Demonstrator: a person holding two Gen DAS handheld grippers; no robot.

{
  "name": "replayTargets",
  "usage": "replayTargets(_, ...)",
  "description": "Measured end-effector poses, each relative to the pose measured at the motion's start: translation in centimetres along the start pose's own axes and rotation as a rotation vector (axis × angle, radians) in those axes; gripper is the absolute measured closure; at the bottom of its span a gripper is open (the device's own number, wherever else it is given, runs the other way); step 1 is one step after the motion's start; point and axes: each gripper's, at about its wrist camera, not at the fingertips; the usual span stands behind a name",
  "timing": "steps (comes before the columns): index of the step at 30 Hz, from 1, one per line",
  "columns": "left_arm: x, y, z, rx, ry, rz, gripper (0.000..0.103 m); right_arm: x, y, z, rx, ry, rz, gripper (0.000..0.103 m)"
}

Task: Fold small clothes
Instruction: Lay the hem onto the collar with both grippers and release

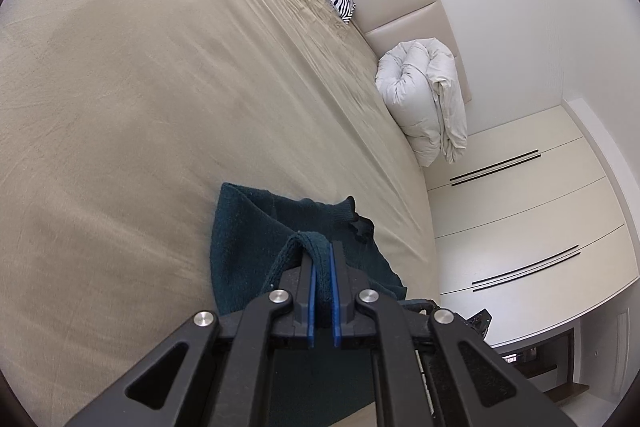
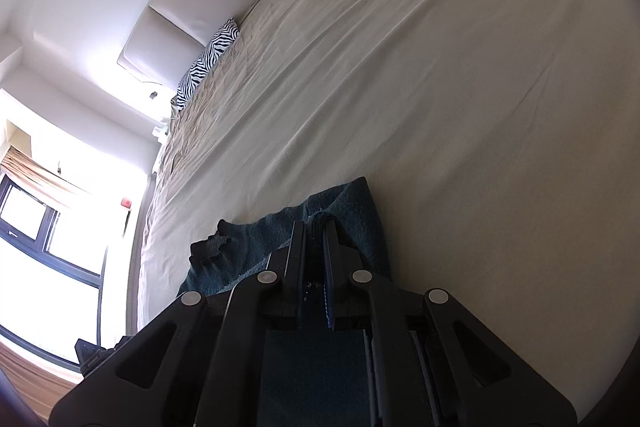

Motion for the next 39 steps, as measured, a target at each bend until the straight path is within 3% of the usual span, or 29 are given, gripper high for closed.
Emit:
replayTargets(6,-3.0,1.5,1.9,-0.006,0.069,-0.003,0.091,-4.9,1.6,0.3,-0.025,-0.033,0.014,0.095)
replayTargets(7,-3.2,1.5,2.2,-0.009,0.091,-0.007,0.073,-5.5,1.9,0.0,-0.041,-0.044,0.015,0.093)
replayTargets(8,-3.2,1.5,2.6,-0.005,0.093,-0.014,0.055,-6.2,2.1,-0.2,-0.046,-0.060,0.018,0.089)
replayTargets(9,-3.0,1.3,2.9,-0.001,0.087,-0.022,0.053,-6.6,2.2,-0.3,-0.044,-0.077,0.017,0.073)
replayTargets(10,-2.8,1.0,3.0,-0.004,0.091,-0.021,0.053,-6.7,2.1,-0.3,-0.036,-0.083,0.014,0.049)
replayTargets(11,-2.6,0.7,3.1,-0.012,0.099,-0.017,0.053,-6.5,2.0,-0.3,-0.027,-0.076,0.002,0.041)
replayTargets(14,-1.6,-0.6,3.0,-0.030,0.098,-0.021,0.053,-5.2,1.6,-0.4,0.011,-0.075,-0.048,0.040)
replayTargets(20,0.7,-5.0,1.5,-0.127,0.120,-0.024,0.049,-2.5,-1.4,-1.0,0.107,-0.095,-0.027,0.042)
replayTargets(25,1.3,-8.7,0.7,-0.212,0.171,0.013,0.045,-1.0,-6.3,0.0,0.287,-0.177,0.017,0.061)
replayTargets(31,1.4,-10.7,1.5,-0.224,0.208,0.025,0.046,1.0,-11.1,0.1,0.383,-0.250,0.017,0.071)
replayTargets(37,1.3,-11.8,1.1,-0.273,0.278,0.026,0.065,2.2,-11.3,-2.6,0.343,-0.254,0.031,0.096)
replayTargets(39,1.4,-11.9,1.2,-0.271,0.287,0.023,0.069,2.4,-11.4,-2.6,0.350,-0.250,0.029,0.097)
Point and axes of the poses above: each gripper's, at about its wrist camera, not at the fingertips, and x roughly against the way its jaws point, z to its left, y to its top, and after that the axes turned 7 degrees about -y, right-handed
